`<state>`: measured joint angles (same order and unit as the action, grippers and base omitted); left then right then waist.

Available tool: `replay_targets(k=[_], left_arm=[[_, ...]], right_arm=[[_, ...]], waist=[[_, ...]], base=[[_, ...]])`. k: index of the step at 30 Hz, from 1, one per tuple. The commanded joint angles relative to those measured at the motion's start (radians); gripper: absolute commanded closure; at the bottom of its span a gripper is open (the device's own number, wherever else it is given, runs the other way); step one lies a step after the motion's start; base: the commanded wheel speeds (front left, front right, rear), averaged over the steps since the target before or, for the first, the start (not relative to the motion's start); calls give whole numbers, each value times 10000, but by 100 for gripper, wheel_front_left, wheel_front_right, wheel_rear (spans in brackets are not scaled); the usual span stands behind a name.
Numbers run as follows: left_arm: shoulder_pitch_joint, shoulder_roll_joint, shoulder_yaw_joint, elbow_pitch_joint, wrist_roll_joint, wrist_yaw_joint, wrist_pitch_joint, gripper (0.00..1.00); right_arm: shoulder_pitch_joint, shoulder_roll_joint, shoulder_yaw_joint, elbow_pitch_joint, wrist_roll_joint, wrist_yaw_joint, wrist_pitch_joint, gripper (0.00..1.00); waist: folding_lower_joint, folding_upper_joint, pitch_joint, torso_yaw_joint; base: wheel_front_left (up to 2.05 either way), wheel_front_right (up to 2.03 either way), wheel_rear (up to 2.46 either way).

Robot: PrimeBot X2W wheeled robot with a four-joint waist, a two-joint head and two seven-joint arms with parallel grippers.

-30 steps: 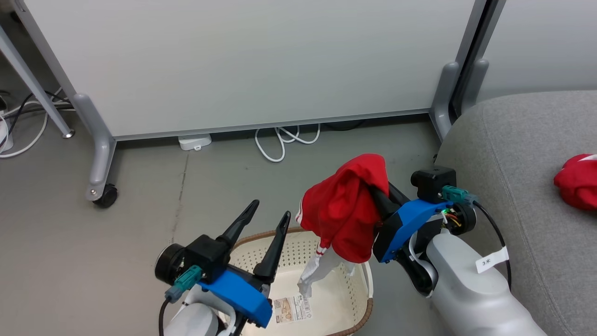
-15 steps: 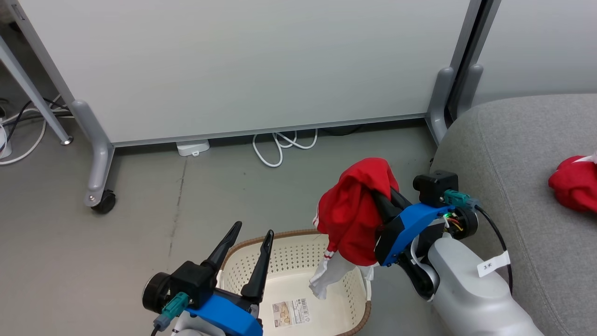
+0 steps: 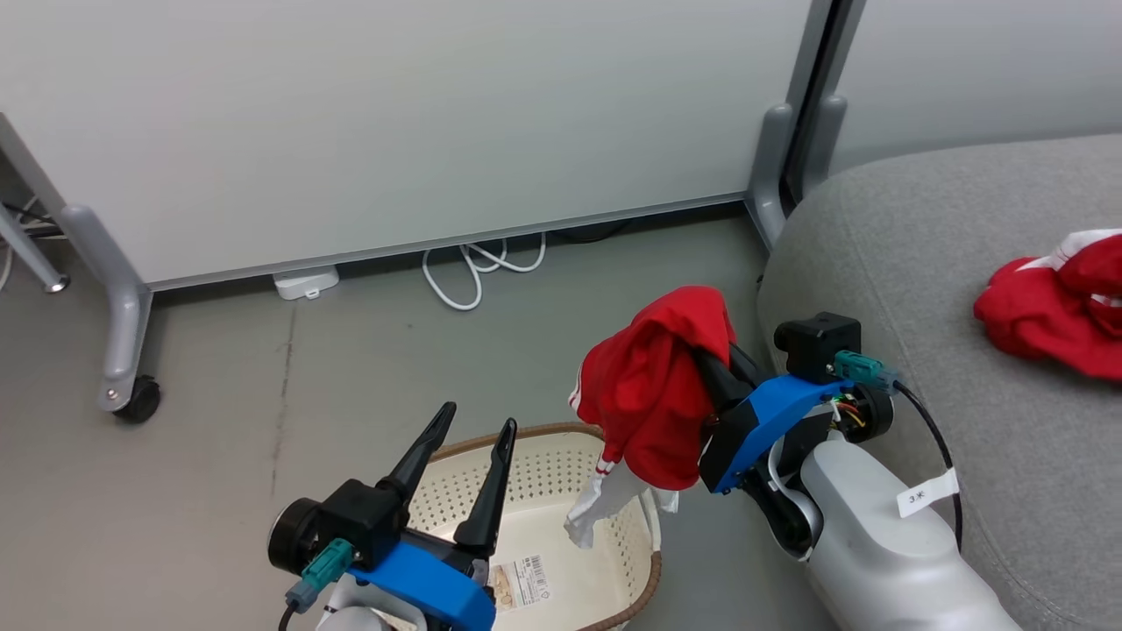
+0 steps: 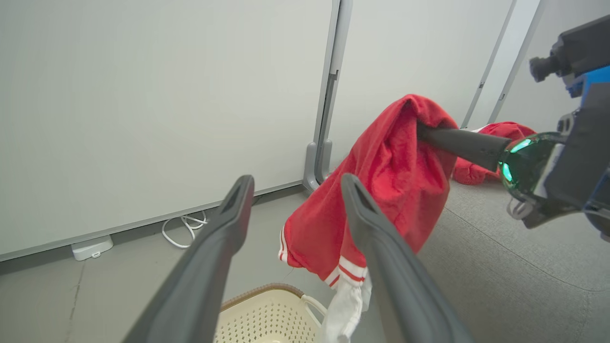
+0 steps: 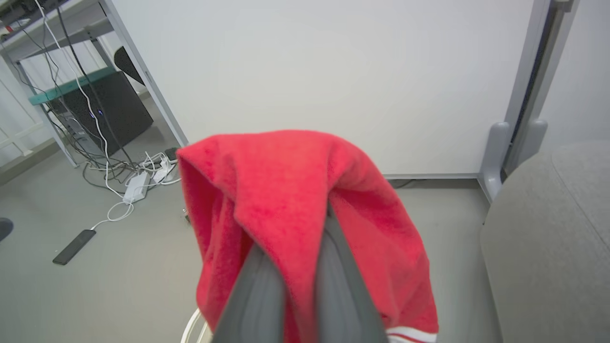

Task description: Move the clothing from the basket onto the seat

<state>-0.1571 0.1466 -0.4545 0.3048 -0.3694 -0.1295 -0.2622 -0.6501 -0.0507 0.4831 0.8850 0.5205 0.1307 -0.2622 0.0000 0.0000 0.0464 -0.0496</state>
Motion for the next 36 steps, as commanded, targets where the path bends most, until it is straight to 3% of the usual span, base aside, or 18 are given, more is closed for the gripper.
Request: replay_targets(k=[1,23,30,36], left_arm=[[-166,32,38,-52,-29,-13,-36,0],[-482,-11,366,235,241,-15,-33,0],[-502,55,415,271,281,-14,-35,0],[-535,63,315,306,257,-14,-33,0]], right_arm=[[125,6,3,-59,-53,1,-38,100],[183,8,-276,-384,-120,1,-39,100],[267,8,-307,-494,-73,1,-37,100],[350,9,-356,-521,-63,1,-37,100]], waist=[[0,0,98,-316],[0,0,666,-3172],[0,0,710,-3781],[0,0,687,-3896]], base=[[0,0,0],[0,0,0],[0,0,0],[0,0,0]])
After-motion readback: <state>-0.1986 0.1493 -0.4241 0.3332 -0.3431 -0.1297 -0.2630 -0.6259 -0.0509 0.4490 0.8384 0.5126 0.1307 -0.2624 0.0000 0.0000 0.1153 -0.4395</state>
